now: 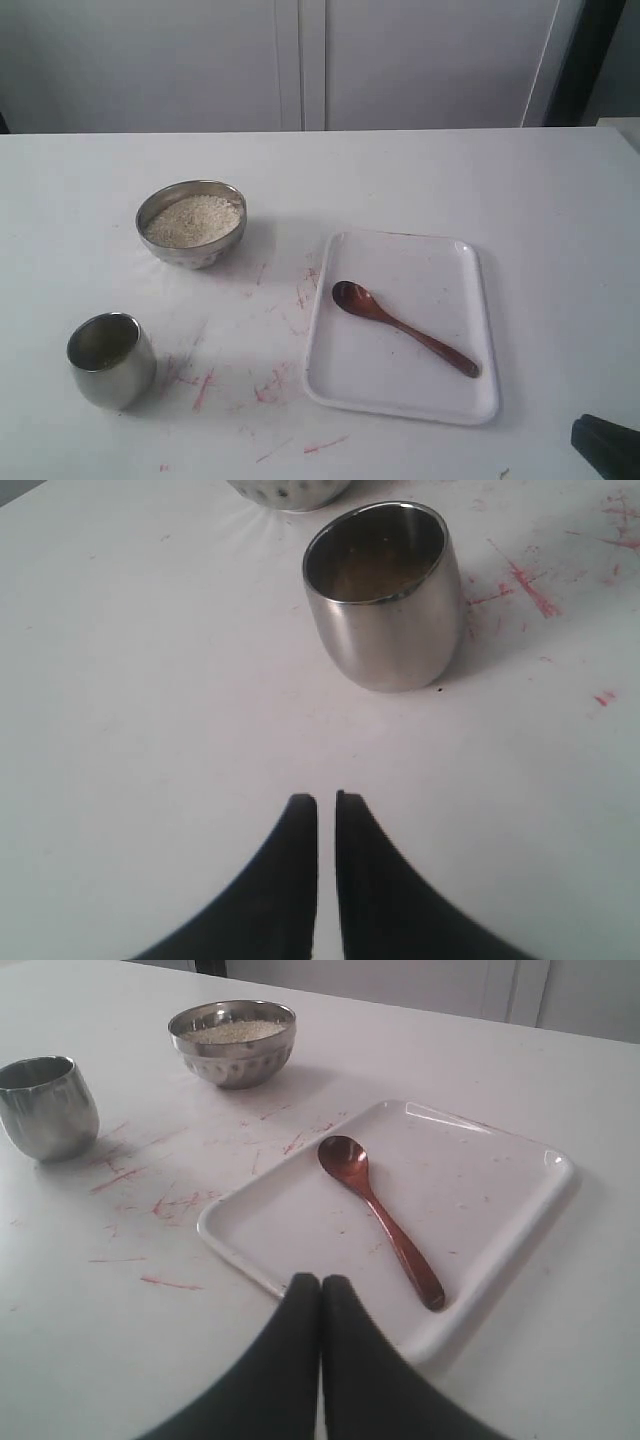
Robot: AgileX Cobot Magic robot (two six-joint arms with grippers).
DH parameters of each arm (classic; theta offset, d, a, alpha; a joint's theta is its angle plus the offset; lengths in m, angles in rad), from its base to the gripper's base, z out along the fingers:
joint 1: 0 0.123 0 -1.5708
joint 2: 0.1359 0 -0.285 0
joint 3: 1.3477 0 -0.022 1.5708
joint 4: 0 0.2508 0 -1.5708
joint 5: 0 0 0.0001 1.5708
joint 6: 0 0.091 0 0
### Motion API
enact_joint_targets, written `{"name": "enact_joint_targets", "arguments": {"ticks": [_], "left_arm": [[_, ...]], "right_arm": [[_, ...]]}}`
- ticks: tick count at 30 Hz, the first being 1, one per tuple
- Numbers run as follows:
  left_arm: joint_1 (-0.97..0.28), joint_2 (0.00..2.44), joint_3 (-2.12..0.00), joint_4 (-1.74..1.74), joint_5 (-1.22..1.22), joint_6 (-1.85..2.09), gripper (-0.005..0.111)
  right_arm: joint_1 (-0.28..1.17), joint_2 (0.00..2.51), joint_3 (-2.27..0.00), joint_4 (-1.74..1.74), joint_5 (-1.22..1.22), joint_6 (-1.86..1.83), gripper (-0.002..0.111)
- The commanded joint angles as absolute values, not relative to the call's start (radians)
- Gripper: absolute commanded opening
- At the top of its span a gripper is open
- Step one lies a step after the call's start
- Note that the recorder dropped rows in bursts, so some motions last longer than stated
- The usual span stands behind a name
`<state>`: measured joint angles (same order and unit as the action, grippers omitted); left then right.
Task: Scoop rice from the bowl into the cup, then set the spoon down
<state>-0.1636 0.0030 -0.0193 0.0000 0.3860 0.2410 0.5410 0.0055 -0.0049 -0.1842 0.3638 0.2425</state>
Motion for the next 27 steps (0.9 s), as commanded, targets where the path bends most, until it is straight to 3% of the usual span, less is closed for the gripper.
{"name": "enact_joint_targets", "arguments": {"ticks": [1,14,27], "left_arm": [[-0.166,0.000,-0.010,0.000,0.419,0.235,0.014],[-0.166,0.000,-0.010,0.000,0.419,0.235,0.014],[-0.166,0.000,-0.010,0.000,0.419,0.235,0.014]], "right_arm": [[0.539,0.000,0.000,-0.191,0.355,0.231,0.000],[0.521,0.000,0.000,-0.191,0.355,0.231,0.000],[0.233,0.000,0.000,-0.189,0.355,0.231,0.000]]}}
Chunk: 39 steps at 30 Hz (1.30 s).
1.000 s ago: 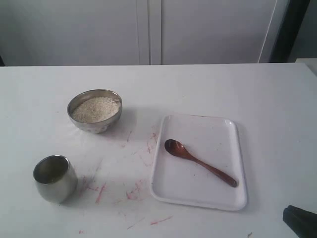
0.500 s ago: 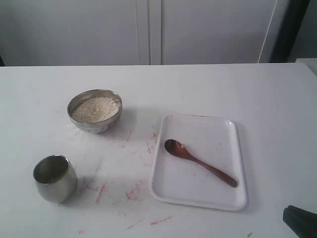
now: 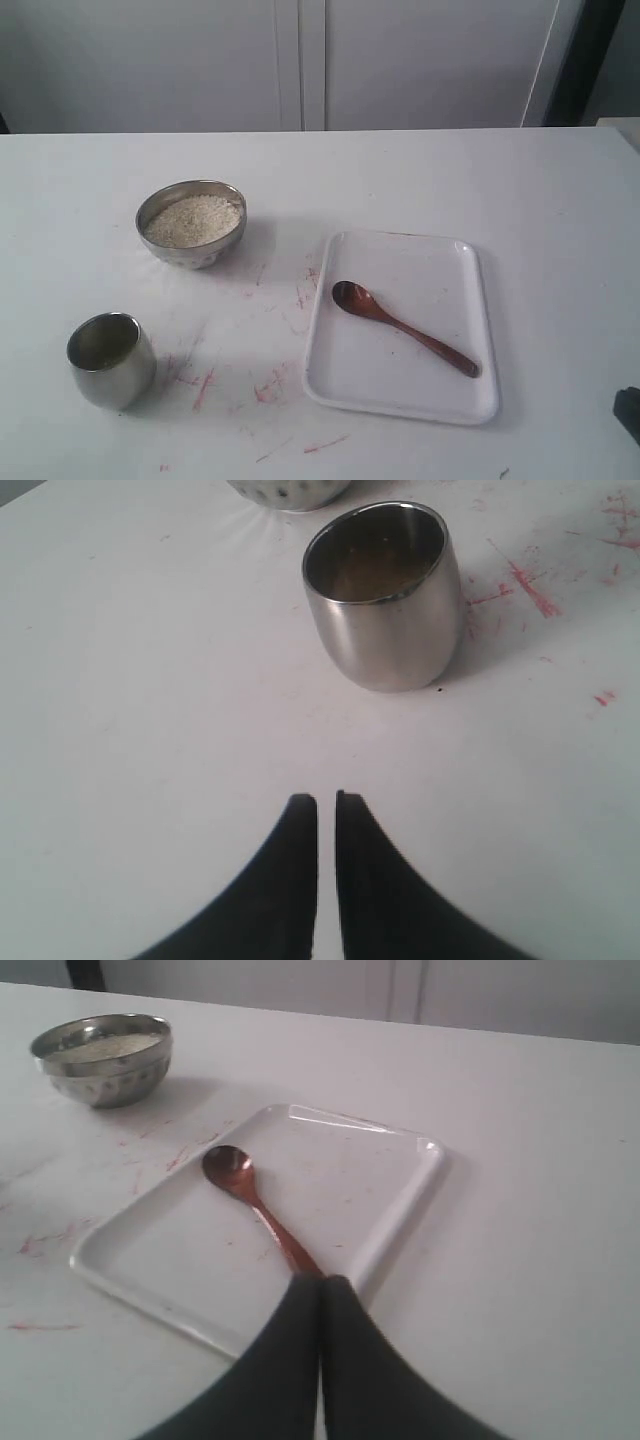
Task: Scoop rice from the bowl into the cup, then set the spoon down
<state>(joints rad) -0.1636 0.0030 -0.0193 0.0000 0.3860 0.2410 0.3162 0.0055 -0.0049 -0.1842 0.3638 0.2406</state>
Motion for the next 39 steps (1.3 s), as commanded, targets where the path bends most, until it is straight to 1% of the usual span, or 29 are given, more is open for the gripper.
{"name": "enact_joint_targets", "arguments": {"ticks": [1,9,17,39], "left_arm": [[-0.166,0.000,-0.010,0.000,0.419,0.235,0.014],[-0.166,0.000,-0.010,0.000,0.419,0.235,0.014],[-0.166,0.000,-0.010,0.000,0.419,0.235,0.014],[-0.166,0.000,-0.010,0.000,0.419,0.235,0.014]], "right_arm": [[0.210,0.000,0.000,-0.189,0.355,0.231,0.000],[0.074,0.000,0.000,-0.188,0.355,0.231,0.000],[-0.004,0.000,0.000,-0.188,0.357,0.231,0.000],[-0.011,0.000,0.000,-0.188,0.357,0.231,0.000]]}}
